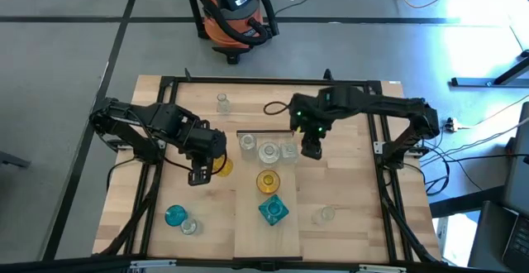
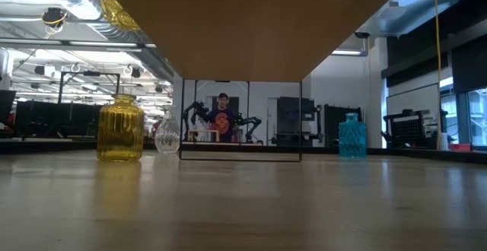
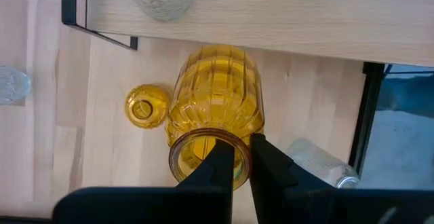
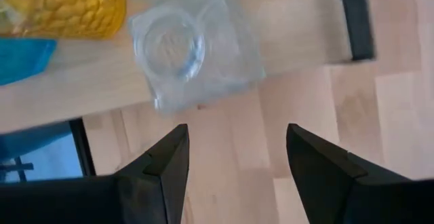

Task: Sort vases onto shelf
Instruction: Put the yellow vase on the shelf aligned with the other yellow vase

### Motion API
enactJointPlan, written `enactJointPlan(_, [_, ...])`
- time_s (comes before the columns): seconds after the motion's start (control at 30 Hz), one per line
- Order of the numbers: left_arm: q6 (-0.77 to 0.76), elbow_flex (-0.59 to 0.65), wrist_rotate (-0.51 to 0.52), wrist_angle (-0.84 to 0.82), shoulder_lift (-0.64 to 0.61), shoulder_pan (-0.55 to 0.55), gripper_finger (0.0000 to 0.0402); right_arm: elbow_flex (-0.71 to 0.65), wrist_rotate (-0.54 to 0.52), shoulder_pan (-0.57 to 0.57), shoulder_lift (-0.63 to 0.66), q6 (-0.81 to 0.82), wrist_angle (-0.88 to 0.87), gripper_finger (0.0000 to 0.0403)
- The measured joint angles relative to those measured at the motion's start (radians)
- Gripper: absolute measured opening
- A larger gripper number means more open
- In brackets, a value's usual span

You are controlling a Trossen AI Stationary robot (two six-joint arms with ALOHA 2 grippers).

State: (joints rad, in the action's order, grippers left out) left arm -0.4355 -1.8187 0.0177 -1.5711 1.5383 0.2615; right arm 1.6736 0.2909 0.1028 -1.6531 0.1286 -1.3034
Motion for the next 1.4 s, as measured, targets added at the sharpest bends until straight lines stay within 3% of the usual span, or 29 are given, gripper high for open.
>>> enactJointPlan(0.27, [0.001, 0.000, -0.001, 0.000, 0.000, 0.000, 0.0016, -0.041, -0.011, 0.002, 0.000, 0.073, 0.116, 0.0204])
enactJointPlan(0.6, [0.058, 0.000, -0.105, 0.054, -0.001, 0.010, 0.0014, -0.033, -0.019, 0.002, 0.003, 0.062, 0.022, 0.0204])
enactJointPlan(0.73, [0.107, -0.003, -0.089, 0.146, 0.008, 0.032, 0.0014, -0.032, -0.019, 0.002, 0.021, 0.062, 0.026, 0.0204])
enactJointPlan(0.9, [0.187, -0.003, -0.054, 0.099, 0.064, 0.082, 0.0014, -0.032, -0.016, 0.002, 0.064, 0.060, 0.047, 0.0204])
enactJointPlan(1.03, [0.270, -0.006, -0.006, 0.043, 0.080, 0.140, 0.0014, -0.032, 0.094, 0.002, 0.141, 0.020, 0.178, 0.0204])
enactJointPlan(1.2, [0.483, -0.106, 0.140, 0.044, 0.078, 0.222, 0.0013, -0.031, 0.296, 0.002, 0.250, 0.006, 0.513, 0.0204])
enactJointPlan(1.3, [0.612, -0.174, 0.185, 0.068, 0.079, 0.246, 0.0012, -0.030, 0.306, 0.002, 0.278, 0.034, 0.665, 0.0204])
enactJointPlan(1.4, [0.749, -0.183, 0.210, 0.036, 0.107, 0.251, 0.0012, -0.030, 0.305, 0.013, 0.278, 0.048, 0.705, 0.0204])
